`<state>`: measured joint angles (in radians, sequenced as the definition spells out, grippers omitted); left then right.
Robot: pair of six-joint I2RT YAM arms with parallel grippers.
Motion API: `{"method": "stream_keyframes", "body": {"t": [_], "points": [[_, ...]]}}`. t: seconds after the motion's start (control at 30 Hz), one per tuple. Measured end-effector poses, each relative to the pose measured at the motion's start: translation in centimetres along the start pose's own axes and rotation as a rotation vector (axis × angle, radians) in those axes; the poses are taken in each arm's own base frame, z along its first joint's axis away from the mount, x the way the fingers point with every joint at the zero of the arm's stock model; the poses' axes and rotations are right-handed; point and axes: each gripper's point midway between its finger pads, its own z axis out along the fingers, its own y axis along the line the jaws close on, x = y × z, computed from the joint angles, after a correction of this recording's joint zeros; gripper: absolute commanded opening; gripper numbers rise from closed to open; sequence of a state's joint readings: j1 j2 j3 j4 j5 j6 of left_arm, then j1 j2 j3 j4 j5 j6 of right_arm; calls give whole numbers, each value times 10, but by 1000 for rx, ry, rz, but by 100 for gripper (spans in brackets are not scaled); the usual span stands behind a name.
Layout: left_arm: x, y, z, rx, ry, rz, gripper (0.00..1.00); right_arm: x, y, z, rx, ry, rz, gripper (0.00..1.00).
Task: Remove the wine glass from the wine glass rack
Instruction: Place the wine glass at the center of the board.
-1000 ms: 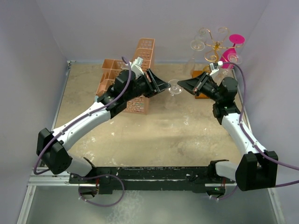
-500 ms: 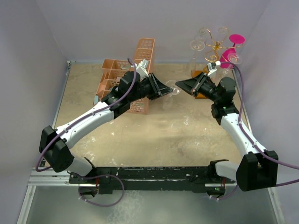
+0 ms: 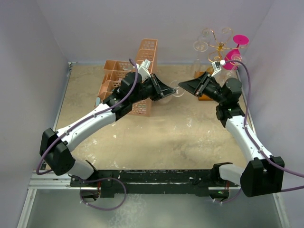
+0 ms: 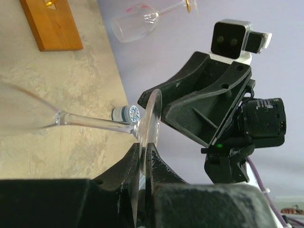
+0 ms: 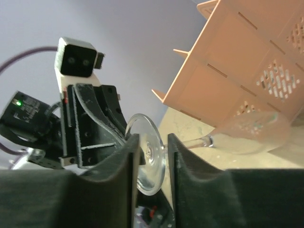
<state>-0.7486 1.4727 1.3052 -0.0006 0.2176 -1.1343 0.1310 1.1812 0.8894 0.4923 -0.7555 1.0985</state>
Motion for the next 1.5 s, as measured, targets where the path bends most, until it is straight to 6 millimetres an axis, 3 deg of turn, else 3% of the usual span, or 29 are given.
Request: {"method": "stream_keyframes", "body": {"t": [0.17,0.3,0.4,0.6,0.77,0.9,1.0,1.1,1.27,1.37,1.5], "points": [[2,-7,-8,36,11,42,0,-5,8,1,8,26,-122,69],[3,-20,-23,76,11,80,0,-23,23,-3,34,-22,-276,77],[0,-34,-36,116,0,107,0,-42,44,-14,58,-105,-408,89],[-14,-66,-58,246,-14,123,0,-87,91,-53,136,-376,-630,92],[-36,-87,-74,361,-28,97,0,-118,97,-74,262,-519,-677,91],[-56,-104,-95,448,-49,80,0,-130,93,-64,281,-508,-679,88],[-74,-121,-116,532,-81,67,0,-123,82,-40,218,-407,-660,86],[-81,-140,-132,619,-85,44,0,-103,63,-18,105,-276,-587,85],[-79,-173,-160,780,-49,-7,0,-68,42,-10,-92,-124,-446,88],[-79,-188,-177,861,-35,-34,0,-58,55,-12,-200,-77,-425,90],[-78,-203,-195,949,-13,-59,0,-51,98,-24,-366,-65,-480,92]]}}
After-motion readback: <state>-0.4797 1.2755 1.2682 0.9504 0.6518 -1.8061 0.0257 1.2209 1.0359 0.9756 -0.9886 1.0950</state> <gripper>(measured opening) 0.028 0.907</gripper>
